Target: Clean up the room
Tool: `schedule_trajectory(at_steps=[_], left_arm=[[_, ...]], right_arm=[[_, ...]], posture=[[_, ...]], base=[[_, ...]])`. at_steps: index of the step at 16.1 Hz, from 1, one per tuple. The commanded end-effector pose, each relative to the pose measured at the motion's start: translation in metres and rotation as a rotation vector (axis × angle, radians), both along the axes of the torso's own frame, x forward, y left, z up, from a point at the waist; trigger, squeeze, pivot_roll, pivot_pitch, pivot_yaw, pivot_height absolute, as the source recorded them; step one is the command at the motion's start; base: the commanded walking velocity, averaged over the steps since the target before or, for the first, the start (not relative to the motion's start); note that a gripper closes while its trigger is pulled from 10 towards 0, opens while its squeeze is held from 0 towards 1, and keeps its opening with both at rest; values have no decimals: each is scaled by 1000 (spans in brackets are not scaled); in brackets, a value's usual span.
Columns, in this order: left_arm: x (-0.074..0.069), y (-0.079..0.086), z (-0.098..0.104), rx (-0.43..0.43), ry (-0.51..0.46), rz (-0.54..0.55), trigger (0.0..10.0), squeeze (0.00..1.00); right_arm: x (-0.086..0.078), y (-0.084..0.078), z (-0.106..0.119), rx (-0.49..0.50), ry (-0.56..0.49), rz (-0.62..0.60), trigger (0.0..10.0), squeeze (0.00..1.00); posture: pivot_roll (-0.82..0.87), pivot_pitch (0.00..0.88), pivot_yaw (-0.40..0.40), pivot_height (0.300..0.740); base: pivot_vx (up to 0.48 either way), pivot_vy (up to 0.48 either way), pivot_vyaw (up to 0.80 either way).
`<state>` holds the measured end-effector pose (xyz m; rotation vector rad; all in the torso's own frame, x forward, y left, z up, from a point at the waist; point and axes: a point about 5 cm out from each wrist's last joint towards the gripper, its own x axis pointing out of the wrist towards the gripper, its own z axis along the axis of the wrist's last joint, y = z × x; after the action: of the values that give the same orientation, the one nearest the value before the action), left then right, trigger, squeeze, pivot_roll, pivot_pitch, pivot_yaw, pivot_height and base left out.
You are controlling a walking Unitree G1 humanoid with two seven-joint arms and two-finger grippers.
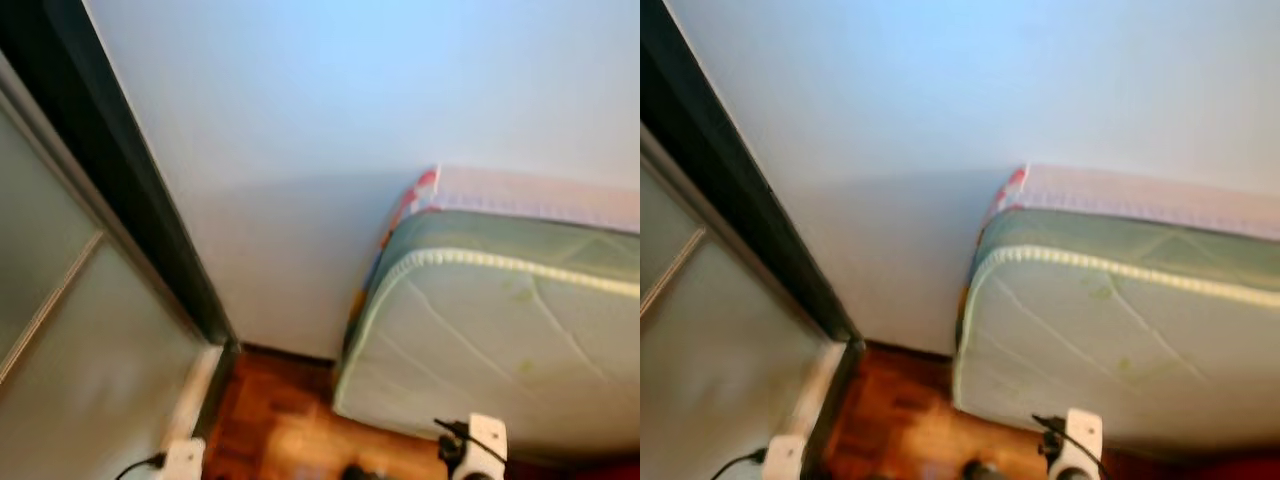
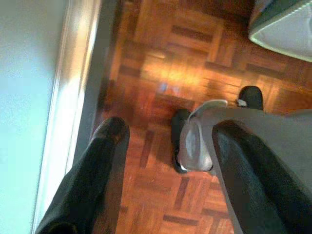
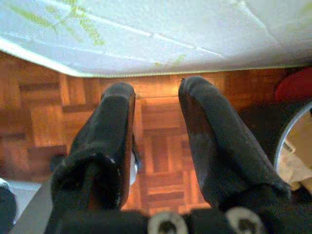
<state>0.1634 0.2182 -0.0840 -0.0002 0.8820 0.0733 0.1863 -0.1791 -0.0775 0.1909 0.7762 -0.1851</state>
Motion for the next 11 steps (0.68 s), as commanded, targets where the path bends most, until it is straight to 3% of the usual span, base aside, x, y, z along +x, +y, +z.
schedule_trajectory(at_steps=[1, 5, 11], left_arm=[[81, -32, 34, 49, -47, -114, 10000, 0], [75, -23, 32, 49, -35, -101, 10000, 0], [77, -23, 33, 42, -44, -102, 10000, 0]], right_arm=[[40, -12, 18, 36, 13, 80, 10000, 0], [38, -12, 17, 33, 22, 79, 10000, 0], [38, -12, 17, 34, 18, 73, 10000, 0]], posture=[[75, 0, -8, 740], [74, 0, -6, 740], [79, 0, -4, 740]], base=[[0, 0, -700], [0, 0, -702], [0, 0, -703]])
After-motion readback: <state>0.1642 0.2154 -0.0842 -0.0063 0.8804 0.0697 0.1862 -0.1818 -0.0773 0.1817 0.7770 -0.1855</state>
